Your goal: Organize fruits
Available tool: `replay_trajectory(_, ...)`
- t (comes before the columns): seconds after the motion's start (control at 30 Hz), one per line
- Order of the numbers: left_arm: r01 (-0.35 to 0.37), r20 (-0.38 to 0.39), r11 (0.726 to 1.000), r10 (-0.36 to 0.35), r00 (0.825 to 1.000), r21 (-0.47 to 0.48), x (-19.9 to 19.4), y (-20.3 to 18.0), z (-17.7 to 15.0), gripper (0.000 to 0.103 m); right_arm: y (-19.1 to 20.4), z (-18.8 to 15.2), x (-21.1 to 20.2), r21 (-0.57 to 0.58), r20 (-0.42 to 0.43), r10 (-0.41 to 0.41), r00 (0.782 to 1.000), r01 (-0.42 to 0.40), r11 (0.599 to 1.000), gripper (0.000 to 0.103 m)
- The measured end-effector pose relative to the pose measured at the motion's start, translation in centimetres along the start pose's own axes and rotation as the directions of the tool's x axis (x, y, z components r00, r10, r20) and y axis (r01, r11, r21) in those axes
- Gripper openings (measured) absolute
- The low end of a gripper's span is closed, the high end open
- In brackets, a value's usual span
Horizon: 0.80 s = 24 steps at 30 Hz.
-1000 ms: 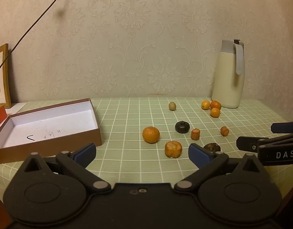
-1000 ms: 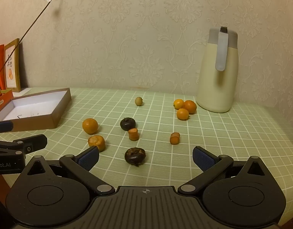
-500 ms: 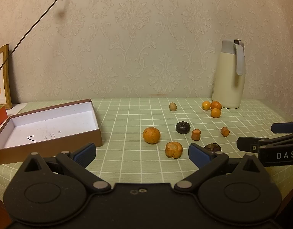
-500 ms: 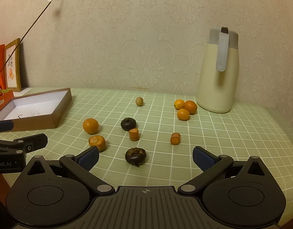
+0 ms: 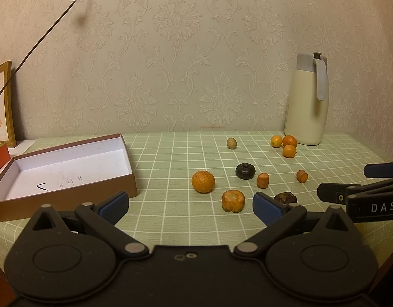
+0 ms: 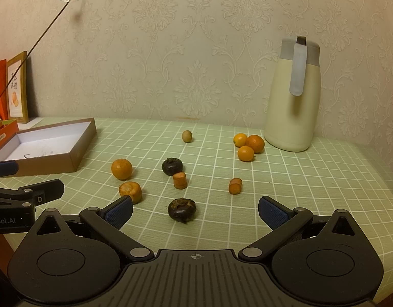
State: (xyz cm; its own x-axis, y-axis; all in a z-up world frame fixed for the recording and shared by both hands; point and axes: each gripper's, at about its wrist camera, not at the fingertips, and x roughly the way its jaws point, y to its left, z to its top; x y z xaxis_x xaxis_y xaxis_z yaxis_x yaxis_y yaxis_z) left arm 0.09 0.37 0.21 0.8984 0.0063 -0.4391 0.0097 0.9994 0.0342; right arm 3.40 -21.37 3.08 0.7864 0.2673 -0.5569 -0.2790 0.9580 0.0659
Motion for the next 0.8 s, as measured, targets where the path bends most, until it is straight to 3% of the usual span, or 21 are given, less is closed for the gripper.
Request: replay_trajectory(0.8,-0.003,0.002,1.0,0.003,1.0,0.002,0.02,-0.11,-0.05,0.097,0.14,-0.04,0.04,0.002,-0.001,0.004,1.0,-0.004,1.0,0.103)
